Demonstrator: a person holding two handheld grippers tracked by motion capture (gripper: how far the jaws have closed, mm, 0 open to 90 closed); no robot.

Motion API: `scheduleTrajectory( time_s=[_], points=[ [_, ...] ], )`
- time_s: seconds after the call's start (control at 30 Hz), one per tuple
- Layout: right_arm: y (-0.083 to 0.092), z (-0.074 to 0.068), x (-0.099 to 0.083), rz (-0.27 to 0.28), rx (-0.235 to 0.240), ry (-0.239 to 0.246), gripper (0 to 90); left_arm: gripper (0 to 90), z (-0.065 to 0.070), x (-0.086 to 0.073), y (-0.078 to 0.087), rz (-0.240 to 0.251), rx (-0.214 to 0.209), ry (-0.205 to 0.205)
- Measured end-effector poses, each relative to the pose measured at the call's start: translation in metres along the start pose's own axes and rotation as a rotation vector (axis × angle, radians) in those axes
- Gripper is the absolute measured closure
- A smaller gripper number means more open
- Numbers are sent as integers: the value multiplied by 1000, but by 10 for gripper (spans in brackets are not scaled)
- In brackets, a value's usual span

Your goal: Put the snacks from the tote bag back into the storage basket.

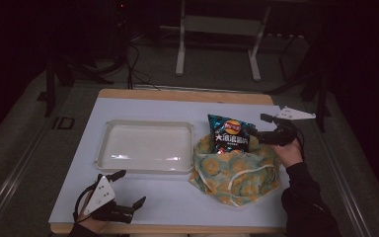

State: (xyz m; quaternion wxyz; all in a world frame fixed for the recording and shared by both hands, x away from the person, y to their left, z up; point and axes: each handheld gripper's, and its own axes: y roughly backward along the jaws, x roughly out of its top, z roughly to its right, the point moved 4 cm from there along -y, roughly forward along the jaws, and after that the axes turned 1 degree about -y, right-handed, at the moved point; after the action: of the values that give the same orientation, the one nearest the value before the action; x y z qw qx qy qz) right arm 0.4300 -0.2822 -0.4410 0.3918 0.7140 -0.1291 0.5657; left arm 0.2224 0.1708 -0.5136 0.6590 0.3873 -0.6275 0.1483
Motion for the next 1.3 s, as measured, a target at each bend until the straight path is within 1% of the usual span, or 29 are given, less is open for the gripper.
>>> scheduleTrajectory(
  time_s=[0.1,0.23,0.27,0.3,0.33,0.4,0.43,0.5,0.63,0.73,0.77,0.83,0.87,0.9,0.97,1.03,1.07,1.17,1.23,1.3],
  points=[
    [-9,4,-1,-25,-3,4,135,2,0,0,0,-3,2,-1],
    [-19,11,-4,-48,-9,-7,135,2,0,-1,0,-8,3,-3],
    [-19,11,-4,-48,-9,-7,135,2,0,-1,0,-8,3,-3],
    [-22,12,-5,-53,-11,-9,135,2,-1,-1,0,-10,3,-5],
    [-29,16,-10,-72,-12,-21,131,2,-1,-1,0,-9,4,-3],
    [-33,19,-15,-88,-6,-29,127,2,-1,-1,0,-10,4,-3],
    [-35,19,-16,-96,-12,-33,125,2,-1,-2,0,-11,4,-2],
    [-38,22,-19,-104,0,-44,122,2,-1,-2,0,-13,4,-1],
    [-42,28,-23,-121,-1,-57,112,2,-2,-2,-1,-15,5,2],
    [-43,30,-25,-124,11,-68,112,2,-2,-2,-1,-16,4,5],
    [-46,32,-28,-136,28,-80,112,2,-2,-3,-1,-18,4,5],
    [-49,32,-32,-155,35,-76,112,2,-2,-3,-2,-19,3,6],
    [-50,32,-34,-167,49,-81,113,2,-2,-3,-2,-21,3,6],
    [-52,33,-36,-177,51,-79,113,2,-2,-3,-2,-21,3,7],
    [-55,32,-40,-191,71,-89,130,2,-2,-3,-2,-22,3,8],
    [-56,32,-41,-194,76,-93,135,2,-2,-3,-2,-23,3,9],
    [-57,32,-42,-195,94,-100,161,2,-3,-3,-2,-24,1,10],
    [-56,32,-42,-205,92,-99,191,2,-2,-3,-2,-25,2,11],
    [-57,33,-43,-221,94,-102,217,2,-2,-3,-2,-24,1,11],
    [-58,34,-45,-234,96,-88,259,2,-2,-3,-2,-22,0,11]
  ],
)
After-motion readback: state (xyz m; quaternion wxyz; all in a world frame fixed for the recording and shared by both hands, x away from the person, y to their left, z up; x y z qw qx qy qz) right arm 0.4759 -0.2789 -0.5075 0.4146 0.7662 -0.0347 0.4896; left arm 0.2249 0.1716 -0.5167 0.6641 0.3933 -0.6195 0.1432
